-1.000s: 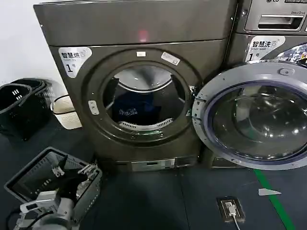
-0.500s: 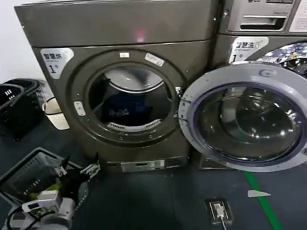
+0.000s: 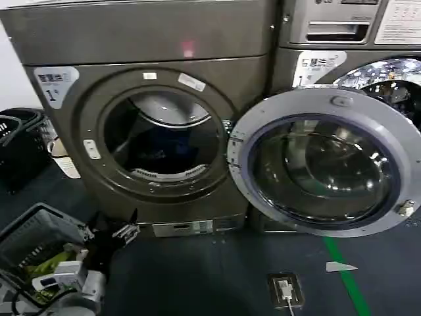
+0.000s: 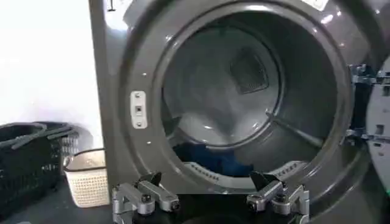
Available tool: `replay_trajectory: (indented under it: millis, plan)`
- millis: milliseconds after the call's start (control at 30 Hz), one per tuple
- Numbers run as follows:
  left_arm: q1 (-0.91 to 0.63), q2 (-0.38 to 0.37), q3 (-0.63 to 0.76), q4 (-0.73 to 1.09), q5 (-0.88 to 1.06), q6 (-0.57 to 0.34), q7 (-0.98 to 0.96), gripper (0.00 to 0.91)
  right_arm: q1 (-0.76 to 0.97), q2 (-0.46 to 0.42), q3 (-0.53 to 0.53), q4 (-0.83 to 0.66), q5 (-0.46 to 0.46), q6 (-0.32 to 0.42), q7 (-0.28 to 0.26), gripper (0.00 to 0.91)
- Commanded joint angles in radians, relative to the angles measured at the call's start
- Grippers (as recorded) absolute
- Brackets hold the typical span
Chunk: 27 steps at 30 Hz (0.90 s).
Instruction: Grasp the clothes from the dryer.
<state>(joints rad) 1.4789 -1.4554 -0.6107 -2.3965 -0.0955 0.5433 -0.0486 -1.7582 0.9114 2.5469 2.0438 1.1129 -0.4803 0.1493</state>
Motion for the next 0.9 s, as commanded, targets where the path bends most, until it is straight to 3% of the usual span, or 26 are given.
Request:
replay_trajectory:
  millis: [33,900]
  plan:
    - [-0.003,-0.004,0.008,0.000,0.011,-0.015,0.016,0.907,-0.002,0.002,0.008,-0.003,0.027,0.033,-0.007,0.907]
    - [-0.004,0.017,0.020,-0.009,0.017,-0.024,0.032,0.907,-0.021,0.015,0.033,0.003,0.070,0.043,-0.007,0.907]
